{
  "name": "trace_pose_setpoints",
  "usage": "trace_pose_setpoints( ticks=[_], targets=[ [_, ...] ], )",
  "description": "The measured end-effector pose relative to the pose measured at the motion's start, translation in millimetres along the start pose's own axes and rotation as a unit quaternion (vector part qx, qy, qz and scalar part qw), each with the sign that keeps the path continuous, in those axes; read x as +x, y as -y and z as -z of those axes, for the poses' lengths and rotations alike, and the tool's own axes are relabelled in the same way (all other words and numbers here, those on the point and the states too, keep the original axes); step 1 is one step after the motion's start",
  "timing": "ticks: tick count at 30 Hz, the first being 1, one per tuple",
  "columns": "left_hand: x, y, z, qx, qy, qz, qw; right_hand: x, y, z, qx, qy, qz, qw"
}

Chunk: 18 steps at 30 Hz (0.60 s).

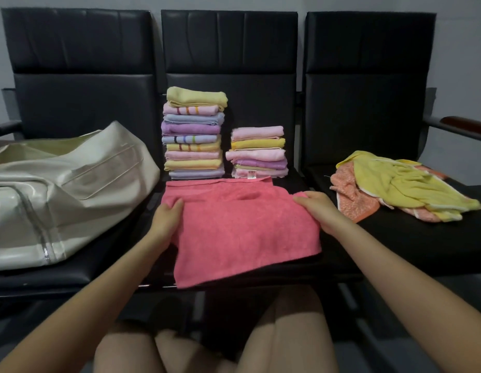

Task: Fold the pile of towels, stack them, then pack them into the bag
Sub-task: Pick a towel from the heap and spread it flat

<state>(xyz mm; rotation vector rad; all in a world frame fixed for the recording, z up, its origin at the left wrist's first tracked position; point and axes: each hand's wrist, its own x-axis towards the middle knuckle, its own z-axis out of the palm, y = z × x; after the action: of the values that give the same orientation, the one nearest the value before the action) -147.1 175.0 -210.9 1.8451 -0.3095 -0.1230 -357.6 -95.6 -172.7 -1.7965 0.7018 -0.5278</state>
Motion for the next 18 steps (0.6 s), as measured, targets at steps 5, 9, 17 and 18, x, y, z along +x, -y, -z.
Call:
trace_pose_setpoints(
  ticks=[5, 9, 17, 18],
  targets=[
    [37.7, -7.7, 3.3, 0.221, 0.031, -0.048, 0.974, 15.7, -19.7, -6.7, -0.304, -0.053, -0.017, 0.951],
    [27.8, 2.9, -0.7, 0.406, -0.064, -0.106, 0.906, -13.3, -26.2, -30.4, -0.373, -0.072, 0.197, 0.904],
    [-49.9, 10.3, -1.1, 0.295, 0.194, -0.346, 0.869, -46.6, -38.7, -65.5, -0.325, 0.179, 0.340, 0.864],
    [-57.5, 13.0, -1.9, 0.318, 0.215, -0.356, 0.852, -43.7, -36.6, -69.1, -0.332, 0.160, 0.338, 0.866]
  ],
)
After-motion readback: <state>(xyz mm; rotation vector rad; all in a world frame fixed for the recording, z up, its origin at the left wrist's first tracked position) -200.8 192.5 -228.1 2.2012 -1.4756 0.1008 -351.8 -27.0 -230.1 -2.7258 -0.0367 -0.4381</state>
